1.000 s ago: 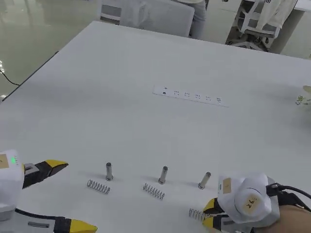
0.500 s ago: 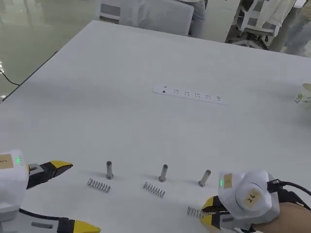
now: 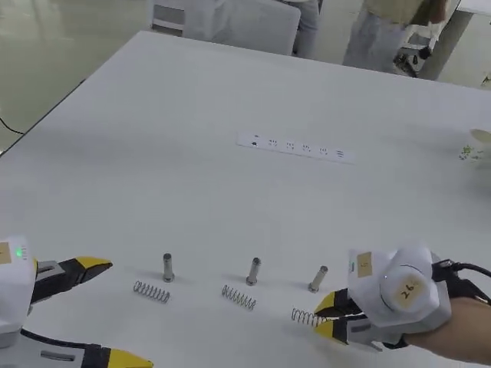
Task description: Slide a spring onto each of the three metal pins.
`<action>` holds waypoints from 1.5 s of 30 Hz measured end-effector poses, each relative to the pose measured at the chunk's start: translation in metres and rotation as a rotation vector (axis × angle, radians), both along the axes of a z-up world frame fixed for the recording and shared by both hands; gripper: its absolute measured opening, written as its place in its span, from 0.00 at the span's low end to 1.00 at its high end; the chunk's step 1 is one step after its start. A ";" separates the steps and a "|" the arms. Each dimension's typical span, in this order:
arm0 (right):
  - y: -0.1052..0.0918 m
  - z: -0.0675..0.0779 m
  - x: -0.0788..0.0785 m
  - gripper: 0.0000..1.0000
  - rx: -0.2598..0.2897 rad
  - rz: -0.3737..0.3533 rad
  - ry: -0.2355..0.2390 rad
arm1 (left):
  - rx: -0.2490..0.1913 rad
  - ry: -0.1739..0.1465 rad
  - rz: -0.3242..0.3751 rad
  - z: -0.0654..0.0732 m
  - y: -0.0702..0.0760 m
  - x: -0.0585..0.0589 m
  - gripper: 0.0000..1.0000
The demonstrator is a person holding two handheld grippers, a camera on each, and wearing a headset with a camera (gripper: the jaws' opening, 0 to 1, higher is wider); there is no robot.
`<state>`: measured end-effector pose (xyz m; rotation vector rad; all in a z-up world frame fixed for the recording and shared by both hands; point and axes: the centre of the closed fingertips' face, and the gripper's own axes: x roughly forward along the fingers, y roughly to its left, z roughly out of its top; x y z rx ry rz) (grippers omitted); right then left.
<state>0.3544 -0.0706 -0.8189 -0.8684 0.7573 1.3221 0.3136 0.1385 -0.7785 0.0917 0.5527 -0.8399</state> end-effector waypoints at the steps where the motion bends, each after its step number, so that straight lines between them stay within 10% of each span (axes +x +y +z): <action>1: 0.001 0.002 0.000 0.07 0.001 0.007 -0.002 | -0.001 0.004 -0.003 0.000 -0.001 0.000 0.86; 12: 0.009 0.012 -0.009 0.07 -0.006 0.053 -0.006 | -0.026 0.044 -0.056 -0.004 -0.013 -0.004 0.74; 23: 0.021 0.020 -0.016 0.07 0.012 0.066 0.005 | -0.130 0.008 -0.138 0.012 -0.039 0.005 0.58; 45: 0.048 0.031 -0.029 0.07 0.047 0.107 0.010 | -0.171 -0.001 -0.377 0.009 -0.125 0.006 0.33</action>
